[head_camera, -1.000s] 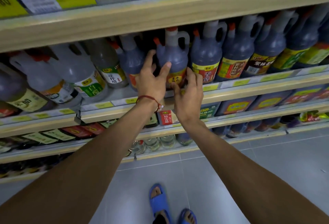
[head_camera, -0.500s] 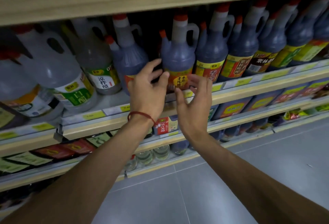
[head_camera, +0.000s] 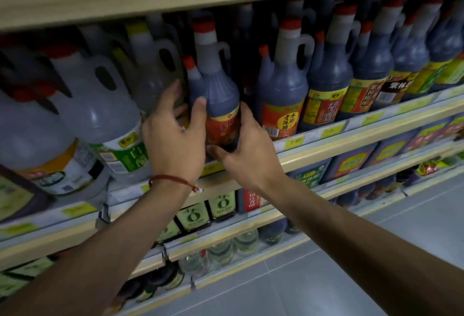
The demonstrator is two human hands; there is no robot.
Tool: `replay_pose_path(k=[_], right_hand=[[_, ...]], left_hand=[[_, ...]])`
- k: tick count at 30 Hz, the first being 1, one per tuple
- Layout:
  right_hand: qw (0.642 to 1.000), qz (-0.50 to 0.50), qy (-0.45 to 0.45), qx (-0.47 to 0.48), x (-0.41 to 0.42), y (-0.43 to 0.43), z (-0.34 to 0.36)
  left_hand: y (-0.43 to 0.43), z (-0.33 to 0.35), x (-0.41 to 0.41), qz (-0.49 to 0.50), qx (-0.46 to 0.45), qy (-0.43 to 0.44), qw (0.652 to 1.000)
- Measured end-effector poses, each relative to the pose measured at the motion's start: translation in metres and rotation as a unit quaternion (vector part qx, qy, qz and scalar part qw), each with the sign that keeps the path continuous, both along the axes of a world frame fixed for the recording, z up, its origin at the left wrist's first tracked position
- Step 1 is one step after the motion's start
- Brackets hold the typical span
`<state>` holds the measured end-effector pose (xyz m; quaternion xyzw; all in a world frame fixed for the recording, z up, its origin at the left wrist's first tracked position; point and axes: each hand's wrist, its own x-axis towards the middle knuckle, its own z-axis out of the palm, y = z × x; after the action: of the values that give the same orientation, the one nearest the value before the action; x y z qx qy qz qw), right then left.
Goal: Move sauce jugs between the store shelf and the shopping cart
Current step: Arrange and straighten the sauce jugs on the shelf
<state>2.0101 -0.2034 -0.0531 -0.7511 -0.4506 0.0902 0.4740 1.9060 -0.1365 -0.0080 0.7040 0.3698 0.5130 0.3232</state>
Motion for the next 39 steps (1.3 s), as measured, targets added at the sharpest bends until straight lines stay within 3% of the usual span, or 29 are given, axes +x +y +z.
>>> replay_pose_path(k=[6, 13, 31, 39], right_hand=[[0.997, -0.076, 0.012, 0.024, -0.003, 0.008, 0.001], [0.991, -0.120, -0.010, 0.051, -0.010, -0.002, 0.000], [0.982, -0.169, -0.001, 0.079, -0.019, -0.019, -0.004], [0.980, -0.174, -0.019, 0.090, -0.019, -0.020, -0.010]], left_hand=[[0.010, 0.008, 0.003, 0.012, 0.041, 0.072, 0.996], [0.020, 0.010, 0.005, 0.029, 0.055, 0.085, 0.994], [0.007, 0.002, 0.017, 0.067, 0.068, 0.064, 0.993], [-0.001, 0.002, 0.020, 0.041, 0.053, 0.050, 0.996]])
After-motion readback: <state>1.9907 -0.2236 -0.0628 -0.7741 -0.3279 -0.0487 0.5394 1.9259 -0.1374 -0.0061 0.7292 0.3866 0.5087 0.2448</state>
